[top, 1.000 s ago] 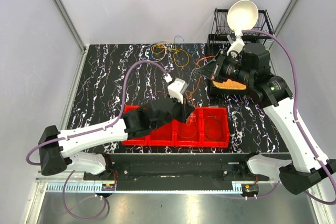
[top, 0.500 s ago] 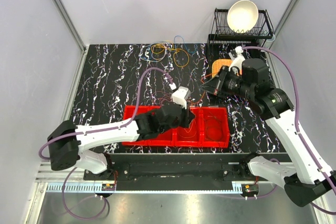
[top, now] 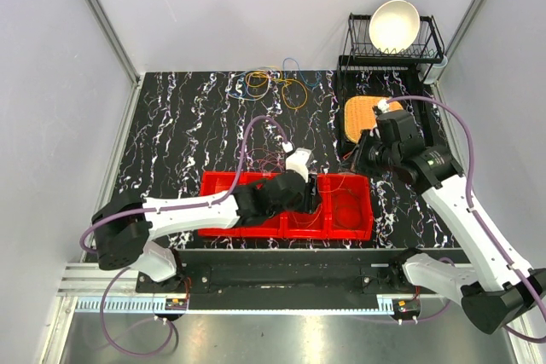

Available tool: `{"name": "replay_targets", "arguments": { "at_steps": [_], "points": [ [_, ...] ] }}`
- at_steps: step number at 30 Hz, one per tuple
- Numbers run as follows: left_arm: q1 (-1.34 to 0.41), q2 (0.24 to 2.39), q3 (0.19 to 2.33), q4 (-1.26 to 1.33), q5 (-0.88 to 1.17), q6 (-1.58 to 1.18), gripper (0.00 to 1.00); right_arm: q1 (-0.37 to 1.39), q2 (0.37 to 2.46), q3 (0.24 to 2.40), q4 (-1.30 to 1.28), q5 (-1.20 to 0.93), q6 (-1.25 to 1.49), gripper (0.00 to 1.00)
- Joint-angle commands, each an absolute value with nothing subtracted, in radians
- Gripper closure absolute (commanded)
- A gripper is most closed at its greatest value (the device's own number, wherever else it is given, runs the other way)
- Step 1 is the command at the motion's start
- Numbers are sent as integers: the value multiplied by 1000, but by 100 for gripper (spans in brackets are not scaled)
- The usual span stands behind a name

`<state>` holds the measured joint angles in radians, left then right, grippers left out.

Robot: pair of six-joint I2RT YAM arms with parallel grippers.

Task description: Untangle the cables

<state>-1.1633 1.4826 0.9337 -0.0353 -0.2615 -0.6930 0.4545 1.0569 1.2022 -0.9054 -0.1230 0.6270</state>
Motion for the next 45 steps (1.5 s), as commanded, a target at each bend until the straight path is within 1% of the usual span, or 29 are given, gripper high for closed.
{"name": "replay_targets", "arguments": {
  "at_steps": [1,4,5,8,10,12,16,17,21,26,27,32,36,37,42,45],
  "points": [
    [-1166,1447,1009,-103,-273,-707,48,463,1055,1184,-922,-84,601,100],
    [-1167,1404,1011,-149,-278,-715,44,469,1063,1180,-908,-104,607,100],
    [-1167,1391,1014,-164,-287,-719,41,471,1068,1184,-911,-85,606,100],
    [-1167,1336,1023,-254,-302,-726,36,471,1074,1207,-945,-5,585,100],
    [-1167,1290,1020,-291,-322,-736,34,471,1071,1226,-977,44,568,100],
    [-1167,1235,1003,-336,-368,-747,34,471,1071,1226,-985,51,568,100],
    [-1166,1145,986,-393,-425,-752,33,474,1097,1164,-936,-49,583,100],
    [-1166,1126,988,-422,-443,-752,33,477,1103,1142,-916,-108,587,100],
    [-1166,1019,996,-494,-491,-746,32,501,1155,1046,-769,-233,615,100],
    [-1166,884,1003,-673,-607,-745,32,578,1206,1069,-716,-209,626,100],
    [-1166,827,1002,-701,-627,-749,32,586,1222,1081,-715,-207,627,100],
    [-1166,622,974,-871,-755,-779,27,646,1272,1085,-689,-219,638,100],
    [-1166,505,957,-972,-830,-807,24,689,1296,1069,-666,-238,656,100],
    [-1166,441,950,-1041,-872,-830,22,718,1302,1052,-649,-254,673,100],
    [-1166,379,917,-1074,-900,-841,19,730,1336,1005,-589,-330,699,100],
    [-1166,385,902,-1074,-908,-842,18,729,1371,980,-583,-350,698,100]
  ]
}}
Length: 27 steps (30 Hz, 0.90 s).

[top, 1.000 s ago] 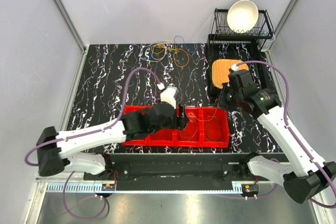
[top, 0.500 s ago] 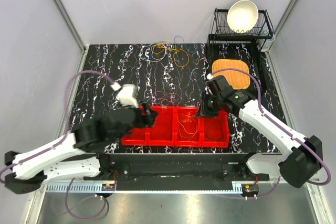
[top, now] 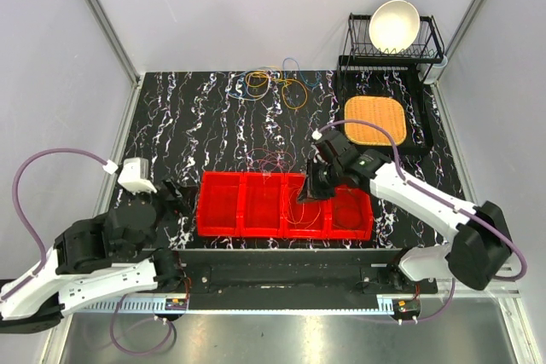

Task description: Untangle the cables

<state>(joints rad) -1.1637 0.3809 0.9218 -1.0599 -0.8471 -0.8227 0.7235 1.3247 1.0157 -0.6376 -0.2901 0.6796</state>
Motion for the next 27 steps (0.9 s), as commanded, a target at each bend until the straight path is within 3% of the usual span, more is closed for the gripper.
{"name": "replay_targets", "arguments": {
  "at_steps": [1,11,20,27],
  "points": [
    [-1166,391,905,-1072,-905,-839,18,729,1379,976,-581,-354,698,100],
    [-1166,446,904,-1072,-899,-831,18,726,1460,1022,-581,-333,719,100],
    [-1167,414,897,-1071,-894,-838,18,586,1480,1046,-624,-321,661,100],
    [-1169,422,897,-1071,-896,-836,18,572,1506,1092,-698,-268,598,100]
  ]
}}
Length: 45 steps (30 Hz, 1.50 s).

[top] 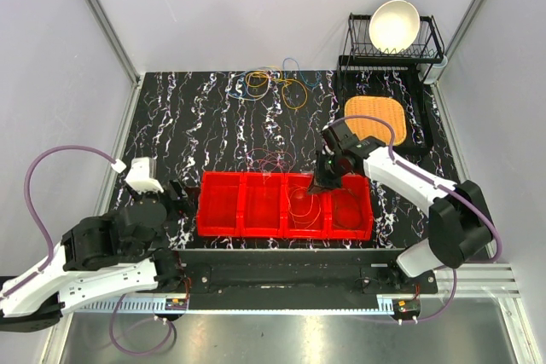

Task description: Untangle the cables

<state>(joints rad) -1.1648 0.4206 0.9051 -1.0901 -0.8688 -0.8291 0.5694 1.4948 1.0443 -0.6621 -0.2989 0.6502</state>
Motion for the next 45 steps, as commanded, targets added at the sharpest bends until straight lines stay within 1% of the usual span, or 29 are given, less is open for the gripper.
{"name": "replay_targets", "arguments": {
  "at_steps": [1,6,13,15,16,17,18,20,23,26,30,36,39,41,44,45],
  "points": [
    [-1169,423,897,-1071,-894,-838,18,572,1506,1089,-701,-268,589,100],
    [-1169,426,896,-1071,-896,-839,18,572,1494,1055,-715,-229,572,100],
    [-1169,433,896,-1071,-897,-838,19,574,1512,1031,-716,-229,560,100],
    [-1169,433,897,-1071,-897,-839,19,574,1509,1038,-710,-229,558,94],
    [-1170,433,897,-1071,-897,-839,19,574,1506,1045,-710,-229,560,87],
    [-1169,433,897,-1071,-896,-839,19,575,1503,1058,-713,-229,560,77],
    [-1169,433,896,-1072,-897,-839,19,575,1493,1069,-715,-227,558,70],
    [-1170,431,896,-1072,-896,-839,19,575,1482,1104,-727,-230,560,59],
    [-1170,433,896,-1071,-896,-839,19,586,1448,1155,-745,-236,563,52],
    [-1170,431,894,-1071,-896,-841,19,597,1411,1187,-768,-241,565,51],
    [-1170,433,894,-1071,-896,-842,19,600,1364,1204,-808,-239,555,51],
    [-1170,478,894,-1069,-922,-842,17,598,1293,1187,-813,-158,551,50],
    [-1170,534,879,-1005,-931,-798,15,598,1278,1163,-778,-141,563,49],
    [-1169,599,874,-913,-927,-755,14,598,1269,1143,-752,-132,569,49],
    [-1154,740,900,-804,-940,-677,14,597,1235,1112,-747,-34,597,49],
    [-1140,785,943,-787,-940,-649,14,597,1214,1105,-742,-9,607,49]
  ]
}}
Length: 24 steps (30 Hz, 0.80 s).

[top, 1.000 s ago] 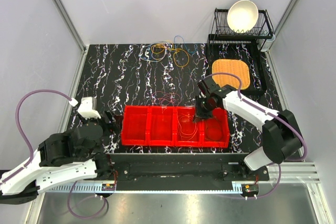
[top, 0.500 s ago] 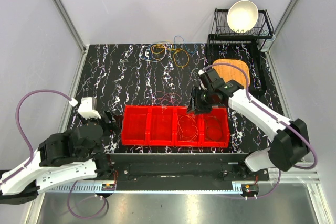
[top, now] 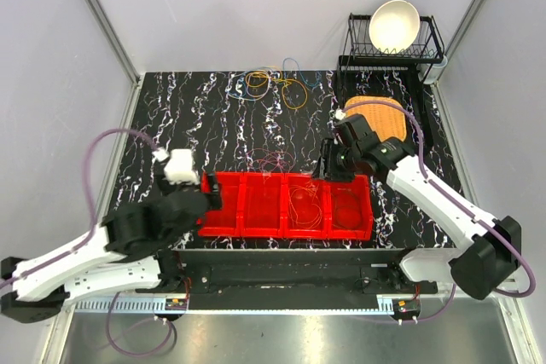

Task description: Untangle the cables

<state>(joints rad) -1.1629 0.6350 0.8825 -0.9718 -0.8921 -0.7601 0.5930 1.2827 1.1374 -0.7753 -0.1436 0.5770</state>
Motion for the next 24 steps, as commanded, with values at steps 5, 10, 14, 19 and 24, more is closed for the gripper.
{"name": "replay_targets", "arguments": {
  "at_steps": [5,10,14,19,24],
  "points": [
    [-1035,1066,1158,-837,-876,-598,14,594,1244,1133,-660,57,592,46],
    [-1007,1091,1240,-960,-919,-580,10,583,1368,1273,-634,18,532,44],
    [-902,1032,1140,-988,-884,-539,9,532,1509,1409,-581,3,520,38],
    [-881,951,1054,-989,-815,-483,9,454,1724,1654,-561,-133,537,36],
    [-880,870,993,-1023,-787,-526,7,388,2017,1903,-572,-288,538,36]
  ]
}}
